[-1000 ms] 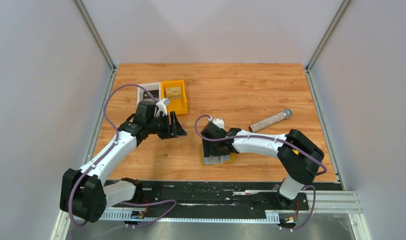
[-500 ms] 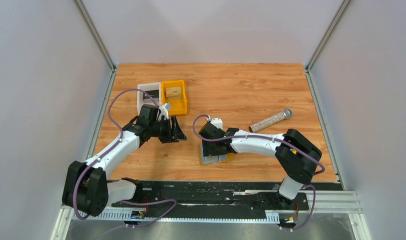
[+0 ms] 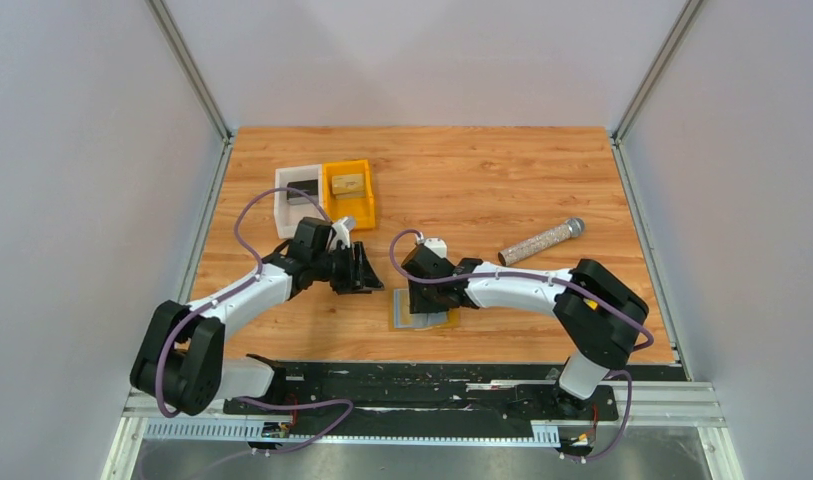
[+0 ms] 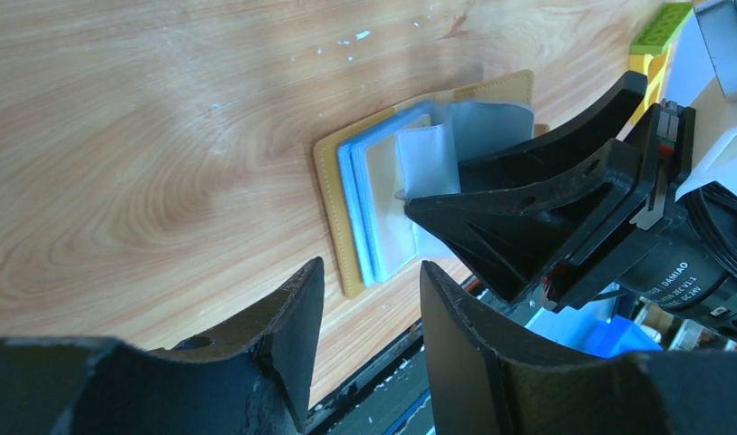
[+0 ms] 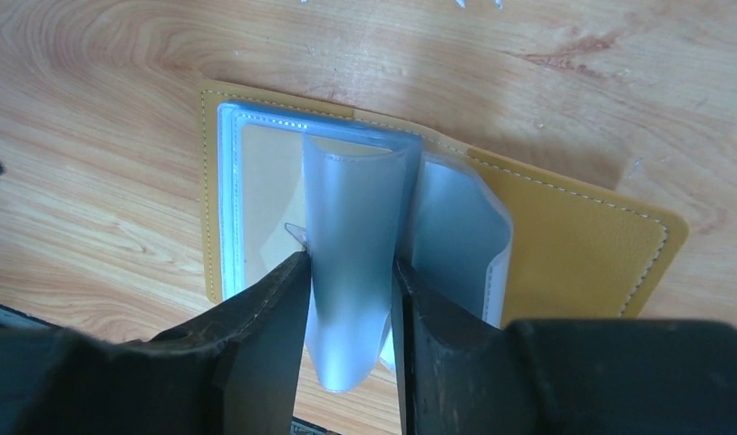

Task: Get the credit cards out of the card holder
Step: Remove the credit card from the card holder.

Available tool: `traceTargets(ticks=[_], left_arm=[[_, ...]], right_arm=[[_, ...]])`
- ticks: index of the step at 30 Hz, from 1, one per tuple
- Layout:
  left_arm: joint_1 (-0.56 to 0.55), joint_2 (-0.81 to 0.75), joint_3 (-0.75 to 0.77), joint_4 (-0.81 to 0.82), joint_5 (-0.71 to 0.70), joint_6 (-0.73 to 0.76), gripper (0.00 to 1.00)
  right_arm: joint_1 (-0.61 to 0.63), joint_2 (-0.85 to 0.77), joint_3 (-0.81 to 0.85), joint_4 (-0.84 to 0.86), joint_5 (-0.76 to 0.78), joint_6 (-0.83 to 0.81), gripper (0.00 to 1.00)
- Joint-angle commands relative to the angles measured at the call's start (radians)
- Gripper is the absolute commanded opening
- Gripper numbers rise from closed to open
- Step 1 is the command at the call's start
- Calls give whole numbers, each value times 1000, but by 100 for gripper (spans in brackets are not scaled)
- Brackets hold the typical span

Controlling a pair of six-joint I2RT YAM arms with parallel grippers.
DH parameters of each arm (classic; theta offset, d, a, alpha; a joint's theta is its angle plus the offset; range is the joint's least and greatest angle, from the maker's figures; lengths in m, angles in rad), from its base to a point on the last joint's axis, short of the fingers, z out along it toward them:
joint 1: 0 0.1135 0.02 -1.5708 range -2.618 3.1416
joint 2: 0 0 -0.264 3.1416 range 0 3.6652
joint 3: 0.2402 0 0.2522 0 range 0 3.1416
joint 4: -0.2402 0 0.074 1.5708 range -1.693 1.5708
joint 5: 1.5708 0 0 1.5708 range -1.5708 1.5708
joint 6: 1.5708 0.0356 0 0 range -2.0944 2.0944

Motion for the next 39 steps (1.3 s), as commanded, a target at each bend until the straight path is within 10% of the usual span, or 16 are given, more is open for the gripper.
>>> traceTargets(ticks=[1,15,39], left_arm=[[-31,43,-21,153,48,-47,50],[-122,221,-3,367,84,-138,25],[-215,422,93,479,156,-216,22]], right_arm=[[-18,-55,-49,98,-61,25,37],[-73,-147,-188,290,-198,30,31],[-111,-188,-230,314,-241,5,38]])
